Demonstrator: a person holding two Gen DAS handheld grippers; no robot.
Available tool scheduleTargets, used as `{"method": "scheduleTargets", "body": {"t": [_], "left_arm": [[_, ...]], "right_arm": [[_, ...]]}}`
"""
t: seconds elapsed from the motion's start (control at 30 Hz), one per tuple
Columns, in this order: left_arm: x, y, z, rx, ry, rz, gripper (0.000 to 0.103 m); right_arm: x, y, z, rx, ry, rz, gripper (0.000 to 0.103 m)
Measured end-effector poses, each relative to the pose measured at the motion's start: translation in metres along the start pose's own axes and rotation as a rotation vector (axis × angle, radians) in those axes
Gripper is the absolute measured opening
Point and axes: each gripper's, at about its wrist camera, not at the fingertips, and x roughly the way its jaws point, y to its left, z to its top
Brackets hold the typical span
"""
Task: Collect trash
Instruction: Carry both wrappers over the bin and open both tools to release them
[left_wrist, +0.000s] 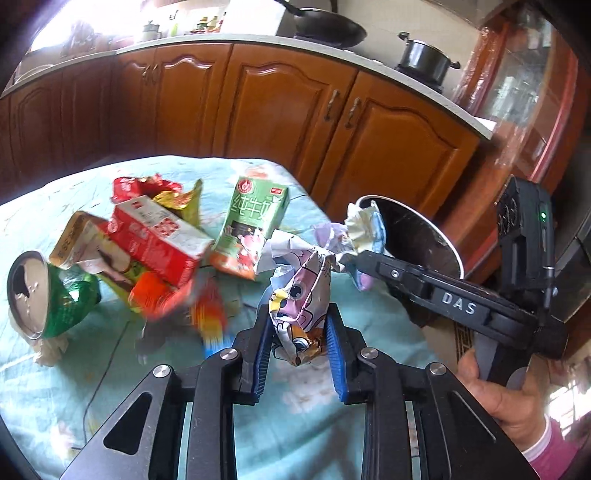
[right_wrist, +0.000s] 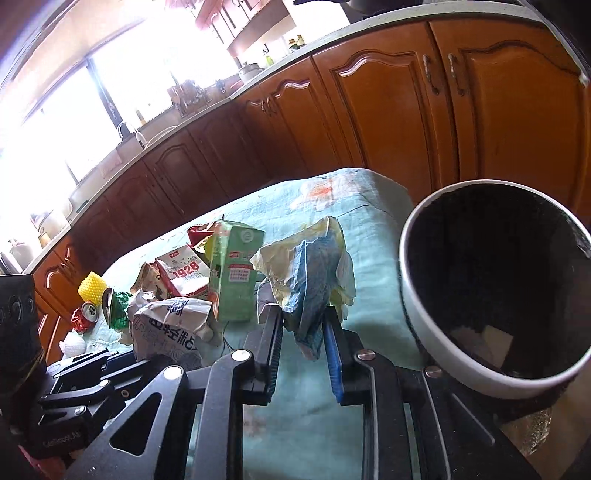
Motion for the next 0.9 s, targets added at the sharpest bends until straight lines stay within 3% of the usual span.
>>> {"method": "scheduleTargets", "body": {"t": [0.47, 0.9], "left_arm": [[0.032, -0.049, 0.014, 0.083, 0.028, -0.056, 0.026], [0.077, -0.088, 0.044, 0.147, 0.070, -0.089, 0.027]], "right_arm": [[-0.073, -0.063, -0.006, 0.105, -0.093, -0.119, 0.022], [-0.087, -0.093, 0.004, 0.122, -0.117, -0.185, 0.023]]}}
